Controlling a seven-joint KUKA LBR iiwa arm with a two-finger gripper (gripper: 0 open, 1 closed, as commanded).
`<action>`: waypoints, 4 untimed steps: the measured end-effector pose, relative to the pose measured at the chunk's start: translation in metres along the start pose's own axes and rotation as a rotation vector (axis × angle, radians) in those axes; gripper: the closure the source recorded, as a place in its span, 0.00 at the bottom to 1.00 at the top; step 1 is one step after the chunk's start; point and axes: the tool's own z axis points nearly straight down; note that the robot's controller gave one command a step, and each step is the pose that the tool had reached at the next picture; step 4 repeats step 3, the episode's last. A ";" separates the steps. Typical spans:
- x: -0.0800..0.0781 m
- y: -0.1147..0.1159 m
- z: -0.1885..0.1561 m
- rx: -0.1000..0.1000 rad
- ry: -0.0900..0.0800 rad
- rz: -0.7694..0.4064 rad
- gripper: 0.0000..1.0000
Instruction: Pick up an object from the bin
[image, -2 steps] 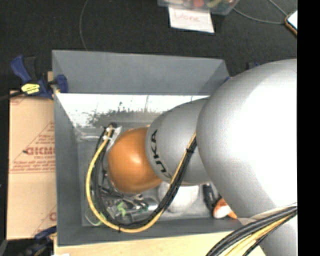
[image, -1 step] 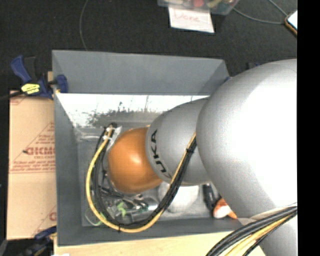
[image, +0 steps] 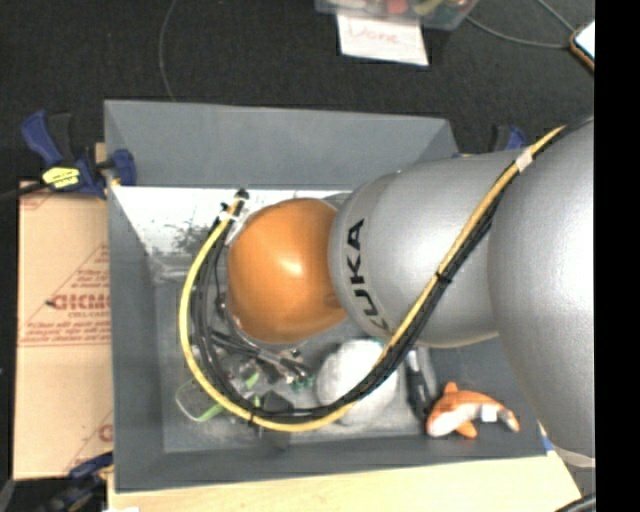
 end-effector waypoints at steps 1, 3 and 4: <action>0.005 -0.006 0.005 -0.001 -0.002 0.004 1.00; 0.011 -0.011 0.000 -0.003 0.011 -0.036 1.00; 0.011 -0.011 0.000 -0.003 0.011 -0.036 1.00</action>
Offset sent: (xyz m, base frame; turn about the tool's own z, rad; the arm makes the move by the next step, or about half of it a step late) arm 0.0078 -0.0049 -0.0118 -0.0755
